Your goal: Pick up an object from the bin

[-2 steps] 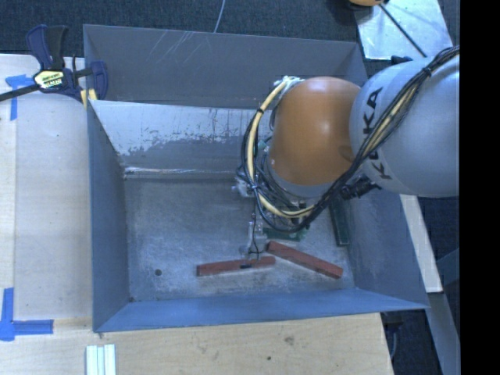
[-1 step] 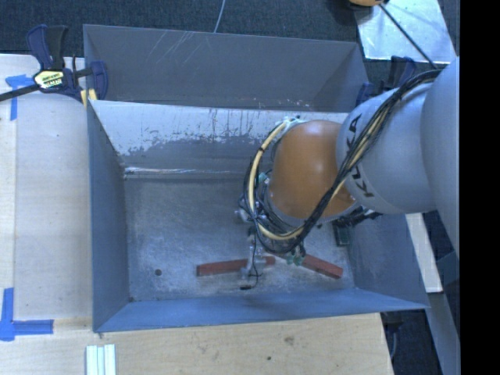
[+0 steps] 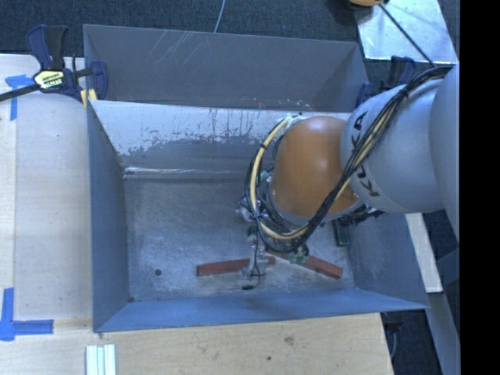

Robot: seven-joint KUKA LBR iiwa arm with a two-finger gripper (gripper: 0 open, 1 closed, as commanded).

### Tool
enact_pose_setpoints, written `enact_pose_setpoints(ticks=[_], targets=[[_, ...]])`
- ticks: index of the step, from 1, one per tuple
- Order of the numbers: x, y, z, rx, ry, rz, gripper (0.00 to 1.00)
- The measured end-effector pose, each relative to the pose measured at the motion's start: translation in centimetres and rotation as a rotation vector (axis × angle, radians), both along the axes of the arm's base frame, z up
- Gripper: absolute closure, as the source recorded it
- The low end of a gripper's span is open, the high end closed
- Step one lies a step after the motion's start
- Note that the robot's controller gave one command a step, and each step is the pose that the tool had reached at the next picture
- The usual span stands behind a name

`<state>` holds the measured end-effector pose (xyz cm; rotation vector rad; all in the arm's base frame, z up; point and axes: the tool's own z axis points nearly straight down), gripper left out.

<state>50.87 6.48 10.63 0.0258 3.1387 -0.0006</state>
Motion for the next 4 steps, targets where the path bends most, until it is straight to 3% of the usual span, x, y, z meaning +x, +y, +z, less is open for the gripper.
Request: enact_pose_setpoints(ticks=[1, 2, 3, 4], targets=[[-0.4, 1.3, -0.7, 0.001, 0.002, -0.086, 0.0], [-0.3, 0.6, -3.8, 0.001, 0.004, -0.13, 0.0], [-0.8, 0.9, -3.6, 0.001, 0.001, -0.206, 1.0], [-0.8, 0.9, -3.6, 0.001, 0.001, -0.206, 1.0]])
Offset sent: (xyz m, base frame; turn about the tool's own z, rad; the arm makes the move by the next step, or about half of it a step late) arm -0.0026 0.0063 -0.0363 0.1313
